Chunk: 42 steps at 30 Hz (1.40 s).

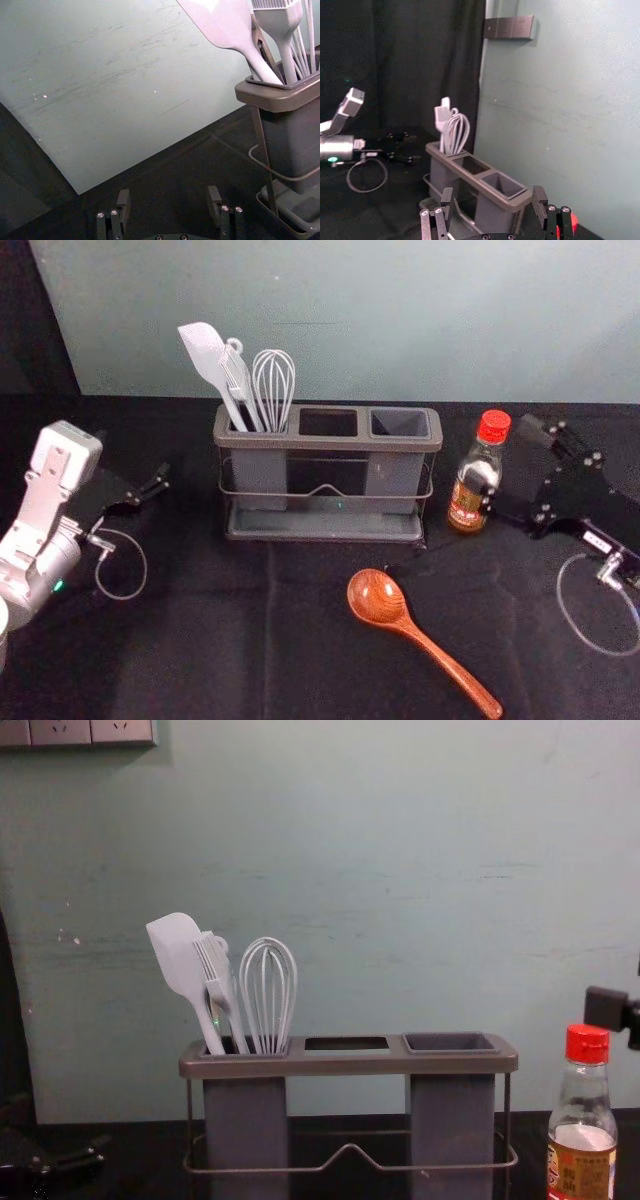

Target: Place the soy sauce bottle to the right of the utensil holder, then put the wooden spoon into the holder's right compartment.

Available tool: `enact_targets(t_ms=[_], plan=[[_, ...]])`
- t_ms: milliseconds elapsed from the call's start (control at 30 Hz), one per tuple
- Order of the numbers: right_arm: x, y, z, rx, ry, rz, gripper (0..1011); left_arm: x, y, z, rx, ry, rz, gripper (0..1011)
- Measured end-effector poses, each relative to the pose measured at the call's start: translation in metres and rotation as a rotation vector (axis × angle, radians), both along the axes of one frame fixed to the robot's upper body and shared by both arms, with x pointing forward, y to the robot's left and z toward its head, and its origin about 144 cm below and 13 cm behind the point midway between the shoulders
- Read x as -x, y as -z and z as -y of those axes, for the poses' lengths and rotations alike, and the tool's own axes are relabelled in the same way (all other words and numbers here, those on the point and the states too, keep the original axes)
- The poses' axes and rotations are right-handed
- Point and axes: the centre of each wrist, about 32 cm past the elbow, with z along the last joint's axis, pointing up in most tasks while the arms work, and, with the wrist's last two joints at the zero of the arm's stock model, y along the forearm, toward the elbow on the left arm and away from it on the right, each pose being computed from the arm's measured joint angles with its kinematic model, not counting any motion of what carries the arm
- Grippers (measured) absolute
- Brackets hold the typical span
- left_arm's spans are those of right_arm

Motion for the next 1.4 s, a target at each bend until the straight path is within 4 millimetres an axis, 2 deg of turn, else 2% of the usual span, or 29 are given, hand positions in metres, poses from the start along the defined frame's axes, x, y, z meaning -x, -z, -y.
enact_targets(t_ms=[467, 767, 900, 1133, 1400], plan=[[0.001, 0.002, -0.02, 0.066, -0.111, -0.196, 1002, 0.0, 0.0, 0.0, 0.0, 0.0, 0.0, 1005], [-0.004, 0.003, -0.043, 0.129, -0.055, -0.349, 1002, 0.0, 0.0, 0.0, 0.0, 0.0, 0.0, 1005], [-0.011, 0.001, -0.062, 0.167, 0.013, -0.446, 1002, 0.0, 0.0, 0.0, 0.0, 0.0, 0.0, 1005], [-0.024, -0.003, -0.087, 0.251, 0.028, -0.549, 1002, 0.0, 0.0, 0.0, 0.0, 0.0, 0.0, 1005], [-0.039, 0.001, -0.098, 0.334, 0.017, -0.609, 1002, 0.0, 0.0, 0.0, 0.0, 0.0, 0.0, 1005]])
